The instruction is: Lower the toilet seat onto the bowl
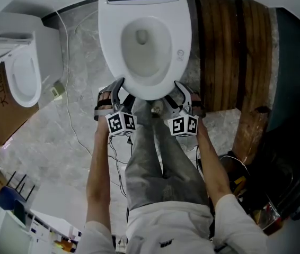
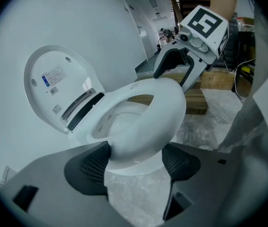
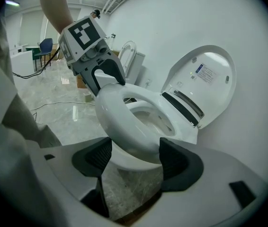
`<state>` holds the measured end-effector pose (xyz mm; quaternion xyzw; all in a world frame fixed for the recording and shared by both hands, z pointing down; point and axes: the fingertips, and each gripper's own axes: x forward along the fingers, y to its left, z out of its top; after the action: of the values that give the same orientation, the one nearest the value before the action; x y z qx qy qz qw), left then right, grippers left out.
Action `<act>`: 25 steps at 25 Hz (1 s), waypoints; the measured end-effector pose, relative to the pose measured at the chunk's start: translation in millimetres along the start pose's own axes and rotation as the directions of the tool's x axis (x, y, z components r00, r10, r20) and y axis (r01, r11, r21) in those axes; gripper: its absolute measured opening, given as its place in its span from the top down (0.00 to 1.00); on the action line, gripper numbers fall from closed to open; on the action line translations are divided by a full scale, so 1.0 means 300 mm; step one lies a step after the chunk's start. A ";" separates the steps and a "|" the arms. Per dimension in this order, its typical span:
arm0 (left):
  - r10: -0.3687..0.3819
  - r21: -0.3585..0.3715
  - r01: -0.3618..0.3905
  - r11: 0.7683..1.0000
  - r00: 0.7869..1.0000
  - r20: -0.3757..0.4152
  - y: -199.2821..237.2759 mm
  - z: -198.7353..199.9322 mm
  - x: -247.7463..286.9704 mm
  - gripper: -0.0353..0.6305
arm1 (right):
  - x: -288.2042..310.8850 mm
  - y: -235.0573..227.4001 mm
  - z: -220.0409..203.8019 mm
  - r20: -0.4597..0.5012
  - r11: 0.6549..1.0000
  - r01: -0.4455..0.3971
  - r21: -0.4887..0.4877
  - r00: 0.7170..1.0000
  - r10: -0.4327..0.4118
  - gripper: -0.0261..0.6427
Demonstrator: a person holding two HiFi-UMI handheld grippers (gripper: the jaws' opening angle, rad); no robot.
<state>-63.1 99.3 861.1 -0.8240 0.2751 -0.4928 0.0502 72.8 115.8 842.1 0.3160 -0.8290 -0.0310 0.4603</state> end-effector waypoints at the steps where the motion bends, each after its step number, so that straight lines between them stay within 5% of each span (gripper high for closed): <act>1: -0.001 0.002 0.001 1.000 1.000 -0.002 -0.005 -0.005 0.006 0.41 | 0.006 0.004 -0.006 -0.001 1.000 -0.001 -0.003 1.000 0.001 0.49; 25: -0.068 0.016 0.069 0.997 0.996 -0.056 -0.103 -0.108 0.150 0.36 | 0.150 0.084 -0.136 -0.090 0.999 -0.038 -0.038 0.995 0.035 0.49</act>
<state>-61.5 108.9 923.7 -0.8186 0.2434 -0.5192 0.0330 75.4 120.8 907.5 0.2928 -0.8126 -0.0250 0.5034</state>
